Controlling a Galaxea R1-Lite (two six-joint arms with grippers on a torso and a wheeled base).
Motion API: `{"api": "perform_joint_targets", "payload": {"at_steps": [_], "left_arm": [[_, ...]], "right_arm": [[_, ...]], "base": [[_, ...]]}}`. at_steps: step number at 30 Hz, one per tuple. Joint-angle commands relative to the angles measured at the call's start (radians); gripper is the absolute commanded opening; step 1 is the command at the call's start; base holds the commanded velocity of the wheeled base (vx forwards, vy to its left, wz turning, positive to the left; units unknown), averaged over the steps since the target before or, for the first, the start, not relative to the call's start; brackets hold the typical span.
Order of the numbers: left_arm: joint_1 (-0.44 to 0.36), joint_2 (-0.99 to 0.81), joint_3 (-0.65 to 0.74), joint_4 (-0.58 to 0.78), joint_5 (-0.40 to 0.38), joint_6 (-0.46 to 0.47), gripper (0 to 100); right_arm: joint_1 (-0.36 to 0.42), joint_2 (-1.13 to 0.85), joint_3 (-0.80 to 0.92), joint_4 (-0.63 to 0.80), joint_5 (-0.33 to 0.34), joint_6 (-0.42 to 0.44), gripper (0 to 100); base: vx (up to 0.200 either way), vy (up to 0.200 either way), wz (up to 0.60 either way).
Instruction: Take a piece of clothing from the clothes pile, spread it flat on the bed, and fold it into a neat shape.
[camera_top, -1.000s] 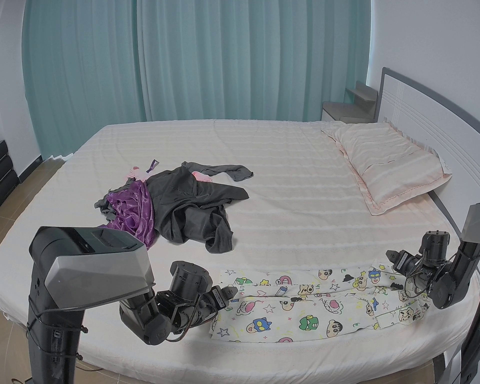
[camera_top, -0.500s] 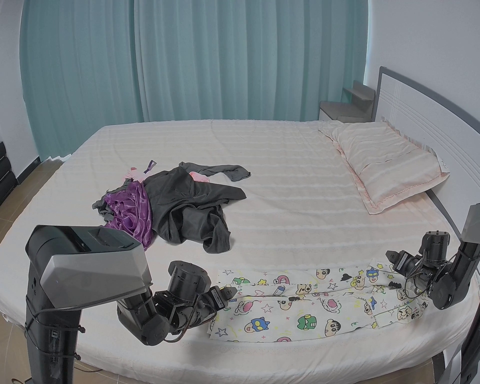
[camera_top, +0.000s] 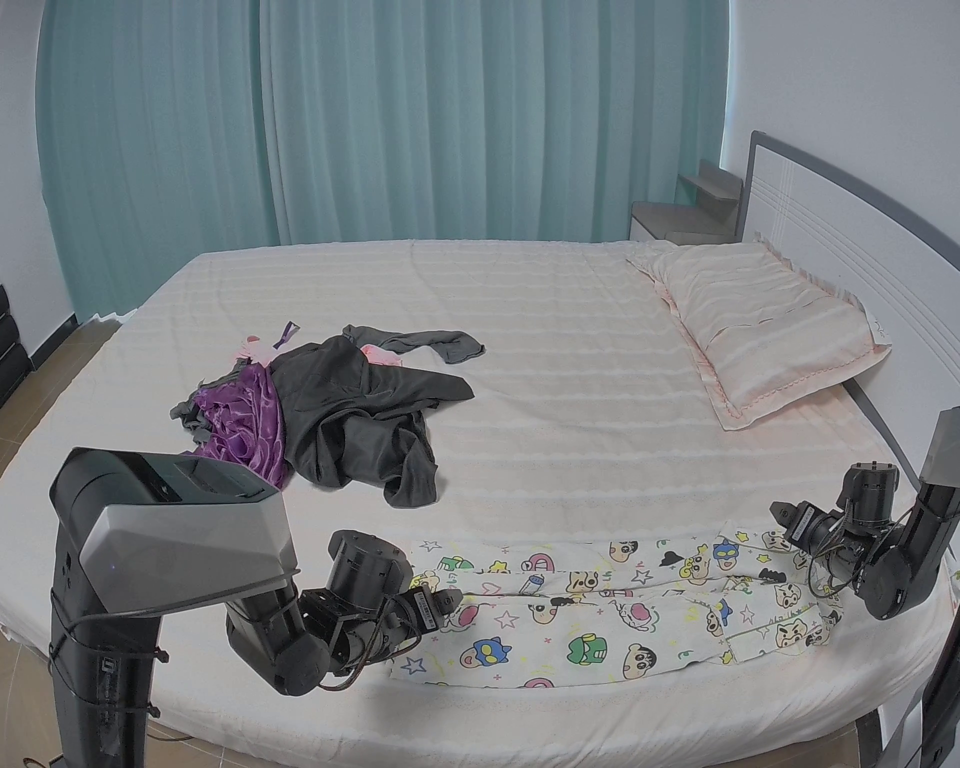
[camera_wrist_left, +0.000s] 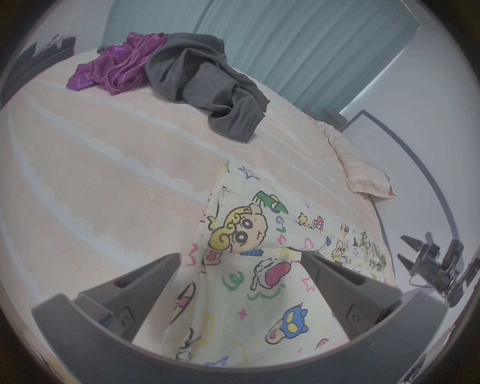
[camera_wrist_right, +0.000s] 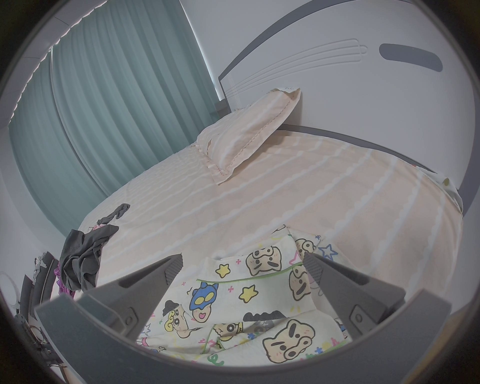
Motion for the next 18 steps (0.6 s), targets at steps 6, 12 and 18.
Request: {"api": "perform_joint_targets", "payload": {"at_steps": [6,12,18], "left_arm": [[0.028,0.007,-0.001,0.001,0.035,0.061,100],[0.032,0.036,-0.024,0.000,0.029,0.089,100],[0.031,0.078,-0.097,0.015,0.026,0.113,100]], "right_arm": [[0.001,0.000,0.002,-0.002,0.000,0.000,100],[0.001,0.000,0.002,-0.002,-0.001,0.001,100],[0.011,0.000,0.007,-0.002,-0.001,0.001,100]], "base": [[0.000,0.000,0.00],[0.000,0.000,0.00],[0.000,0.000,0.00]]}}
